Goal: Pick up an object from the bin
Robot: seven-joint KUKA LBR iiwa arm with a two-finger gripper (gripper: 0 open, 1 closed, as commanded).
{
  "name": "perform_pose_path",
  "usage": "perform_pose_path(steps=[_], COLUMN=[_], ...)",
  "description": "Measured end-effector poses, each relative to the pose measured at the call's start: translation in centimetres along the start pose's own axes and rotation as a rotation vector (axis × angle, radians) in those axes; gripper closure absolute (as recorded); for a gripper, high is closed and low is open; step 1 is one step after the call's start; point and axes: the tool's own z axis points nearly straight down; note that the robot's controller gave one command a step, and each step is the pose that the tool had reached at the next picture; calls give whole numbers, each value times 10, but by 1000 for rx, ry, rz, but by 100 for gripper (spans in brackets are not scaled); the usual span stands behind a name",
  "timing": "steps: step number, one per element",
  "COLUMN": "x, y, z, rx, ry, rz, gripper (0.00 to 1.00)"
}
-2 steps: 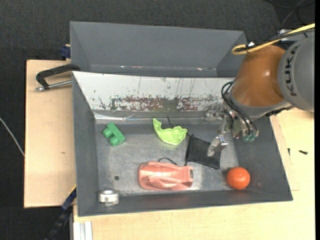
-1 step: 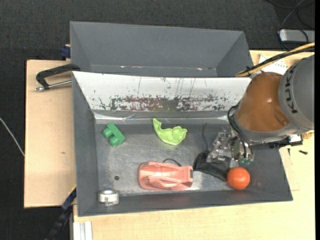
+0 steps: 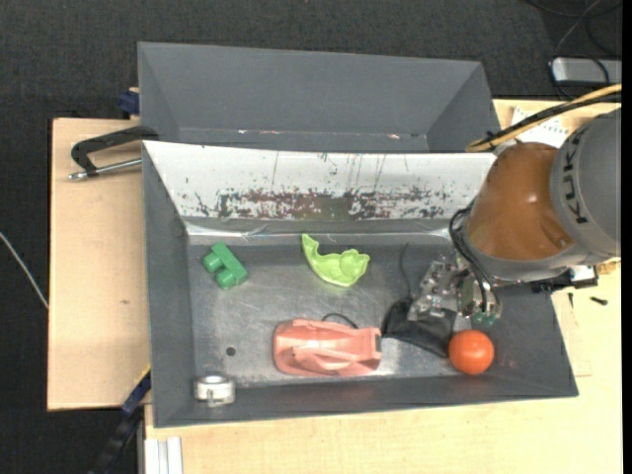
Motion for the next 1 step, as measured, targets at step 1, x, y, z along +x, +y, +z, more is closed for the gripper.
perform_pose_path(steps=[1], x=[10], y=[-6], z=[-23], rx=[2], ry=[-1], rz=[-55], gripper=[100])
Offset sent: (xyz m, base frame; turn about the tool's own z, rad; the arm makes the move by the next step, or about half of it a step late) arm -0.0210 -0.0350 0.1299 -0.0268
